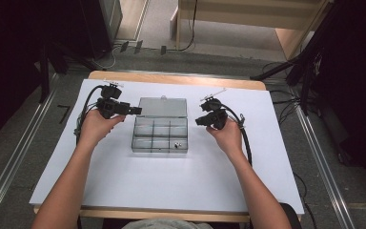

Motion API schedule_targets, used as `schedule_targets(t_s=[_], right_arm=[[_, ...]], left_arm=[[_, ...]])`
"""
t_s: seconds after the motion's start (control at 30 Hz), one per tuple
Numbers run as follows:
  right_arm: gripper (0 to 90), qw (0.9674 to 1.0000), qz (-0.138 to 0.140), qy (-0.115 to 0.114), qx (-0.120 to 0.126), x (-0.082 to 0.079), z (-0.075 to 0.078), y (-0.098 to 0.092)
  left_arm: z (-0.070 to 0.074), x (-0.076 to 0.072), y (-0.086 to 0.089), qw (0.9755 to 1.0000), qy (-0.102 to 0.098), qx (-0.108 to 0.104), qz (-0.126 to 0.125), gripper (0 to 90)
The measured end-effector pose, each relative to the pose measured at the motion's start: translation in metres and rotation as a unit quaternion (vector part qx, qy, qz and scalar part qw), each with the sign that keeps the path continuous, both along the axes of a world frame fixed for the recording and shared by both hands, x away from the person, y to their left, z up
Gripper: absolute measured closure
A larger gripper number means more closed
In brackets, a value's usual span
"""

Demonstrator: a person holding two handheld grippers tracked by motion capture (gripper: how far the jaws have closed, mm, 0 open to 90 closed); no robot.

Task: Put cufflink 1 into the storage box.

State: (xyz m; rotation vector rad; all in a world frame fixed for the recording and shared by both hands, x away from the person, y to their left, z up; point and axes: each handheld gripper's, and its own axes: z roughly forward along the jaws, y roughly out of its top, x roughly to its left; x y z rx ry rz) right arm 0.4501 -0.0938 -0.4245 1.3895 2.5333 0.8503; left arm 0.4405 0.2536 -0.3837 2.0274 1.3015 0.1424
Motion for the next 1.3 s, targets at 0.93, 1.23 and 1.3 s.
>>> schedule_targets(t_s=[0.93,1.23,1.3], right_arm=[[70.4,0.9992,0.007,0.037,-0.014,0.010,-0.028,0.003],[63.4,0.9996,0.007,0.027,-0.004,0.006,-0.009,-0.015],[63.0,0.9998,0.004,0.018,-0.005,0.003,-0.004,-0.022]], left_arm=[[-0.002,0.001,0.000,1.0000,0.004,0.003,-0.003,34.7],[-0.001,0.000,0.000,1.0000,0.003,0.002,-0.003,34.7],[0.000,0.000,0.001,1.0000,0.002,0.002,-0.002,34.8]])
